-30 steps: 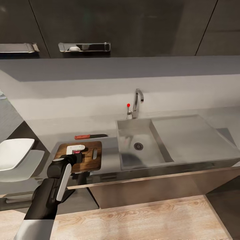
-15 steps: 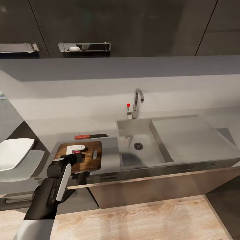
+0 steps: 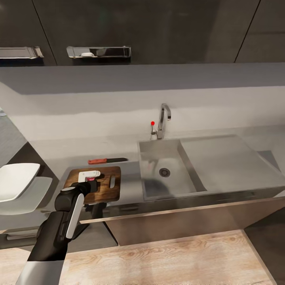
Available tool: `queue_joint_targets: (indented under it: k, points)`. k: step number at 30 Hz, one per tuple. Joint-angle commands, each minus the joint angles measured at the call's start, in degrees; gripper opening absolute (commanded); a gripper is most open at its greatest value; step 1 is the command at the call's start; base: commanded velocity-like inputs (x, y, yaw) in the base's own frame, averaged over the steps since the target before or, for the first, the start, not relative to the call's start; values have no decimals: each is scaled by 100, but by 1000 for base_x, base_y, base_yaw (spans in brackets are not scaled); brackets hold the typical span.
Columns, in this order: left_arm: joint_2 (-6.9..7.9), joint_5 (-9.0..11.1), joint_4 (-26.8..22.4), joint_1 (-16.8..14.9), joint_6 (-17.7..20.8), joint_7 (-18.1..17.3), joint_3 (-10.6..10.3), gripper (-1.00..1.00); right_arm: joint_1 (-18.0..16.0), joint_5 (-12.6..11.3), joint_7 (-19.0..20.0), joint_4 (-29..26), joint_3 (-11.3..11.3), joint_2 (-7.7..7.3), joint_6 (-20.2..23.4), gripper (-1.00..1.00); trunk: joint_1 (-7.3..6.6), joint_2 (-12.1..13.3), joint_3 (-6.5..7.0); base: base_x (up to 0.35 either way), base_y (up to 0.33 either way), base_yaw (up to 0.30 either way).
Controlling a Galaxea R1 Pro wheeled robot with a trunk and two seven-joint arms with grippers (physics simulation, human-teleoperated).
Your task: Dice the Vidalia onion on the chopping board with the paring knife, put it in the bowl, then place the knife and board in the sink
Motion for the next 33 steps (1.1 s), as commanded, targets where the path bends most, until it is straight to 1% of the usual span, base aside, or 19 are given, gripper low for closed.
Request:
queue_joint_targets:
  k: [1,6,18,23,27,33]
  points:
    - [-2,-13,158,-3,30,35,9,-100,-2,-43,-44,-9,39,-10,-14,100,5,-8,-11,0,0,0]
    - [-2,-13,155,-3,30,31,9,-100,-2,-43,-44,-9,39,-10,-16,100,5,-8,-6,0,0,-16]
    - [-2,-13,154,-1,30,33,9,-100,-2,-43,-44,-9,39,-10,-19,100,5,-8,88,0,0,-119]
    - [-2,-13,153,-3,30,35,9,-100,-2,-43,-44,-9,39,-10,-18,100,5,-8,96,0,0,-27]
    - [-2,-13,153,-3,30,35,9,-100,-2,-40,-44,-9,39,-10,-19,100,5,-8,97,0,0,35]
    - [-2,-17,153,-1,30,36,9,-100,-2,-35,-44,-9,39,-9,-19,100,5,-8,97,0,0,204]
